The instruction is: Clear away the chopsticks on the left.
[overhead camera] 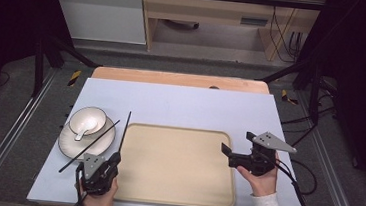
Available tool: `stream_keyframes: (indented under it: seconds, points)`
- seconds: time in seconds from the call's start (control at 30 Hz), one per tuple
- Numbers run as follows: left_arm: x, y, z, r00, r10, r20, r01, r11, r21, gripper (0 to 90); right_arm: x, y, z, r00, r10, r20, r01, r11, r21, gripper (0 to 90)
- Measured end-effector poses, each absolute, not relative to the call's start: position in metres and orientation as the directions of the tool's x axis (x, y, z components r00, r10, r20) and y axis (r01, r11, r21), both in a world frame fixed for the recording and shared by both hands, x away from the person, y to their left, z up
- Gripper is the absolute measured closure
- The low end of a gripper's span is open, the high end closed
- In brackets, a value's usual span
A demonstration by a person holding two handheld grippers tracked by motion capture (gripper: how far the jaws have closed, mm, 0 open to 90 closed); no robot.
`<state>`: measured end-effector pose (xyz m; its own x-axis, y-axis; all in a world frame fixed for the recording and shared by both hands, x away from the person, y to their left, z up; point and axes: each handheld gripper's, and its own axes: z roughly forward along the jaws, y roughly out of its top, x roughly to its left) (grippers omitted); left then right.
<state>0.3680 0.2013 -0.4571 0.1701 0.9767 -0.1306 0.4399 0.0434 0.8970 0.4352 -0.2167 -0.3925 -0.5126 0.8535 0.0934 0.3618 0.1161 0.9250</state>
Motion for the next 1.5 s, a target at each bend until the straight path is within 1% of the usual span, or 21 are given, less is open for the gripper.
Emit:
stream_keyframes:
  seconds: [0.1,0.23,0.37,0.47,0.53,0.7,0.87,1.13,1.5]
  points:
    - [0.37,0.197,-0.467,0.166,0.978,-0.126,0.455,0.037,0.89,85.6,0.435,-0.217,-0.392,-0.513,0.854,0.092,0.361,0.117,0.925,3.5]
    - [0.373,0.194,-0.473,0.151,0.982,-0.116,0.464,0.033,0.885,85.5,0.435,-0.217,-0.392,-0.513,0.853,0.094,0.365,0.117,0.924,3.7]
    - [0.376,0.196,-0.479,0.139,0.982,-0.128,0.485,0.045,0.873,85.5,0.435,-0.217,-0.392,-0.513,0.853,0.096,0.359,0.112,0.927,4.0]
    - [0.377,0.194,-0.483,0.138,0.984,-0.115,0.5,0.032,0.866,85.5,0.435,-0.216,-0.392,-0.517,0.851,0.095,0.361,0.116,0.926,4.1]
    - [0.378,0.193,-0.484,0.133,0.986,-0.099,0.502,0.019,0.865,85.5,0.435,-0.216,-0.392,-0.517,0.851,0.091,0.359,0.12,0.926,4.1]
    - [0.38,0.194,-0.486,0.127,0.986,-0.104,0.514,0.025,0.857,85.5,0.435,-0.216,-0.393,-0.517,0.851,0.087,0.361,0.125,0.924,4.2]
    - [0.38,0.191,-0.488,0.123,0.989,-0.083,0.524,0.006,0.852,85.5,0.435,-0.216,-0.393,-0.518,0.851,0.086,0.362,0.127,0.924,4.3]
    - [0.383,0.191,-0.489,0.114,0.991,-0.068,0.562,-0.008,0.827,85.2,0.437,-0.214,-0.395,-0.518,0.85,0.089,0.372,0.13,0.919,4.3]
    - [0.384,0.19,-0.489,0.122,0.99,-0.065,0.579,-0.018,0.815,85.0,0.436,-0.214,-0.394,-0.519,0.851,0.085,0.367,0.131,0.921,4.4]
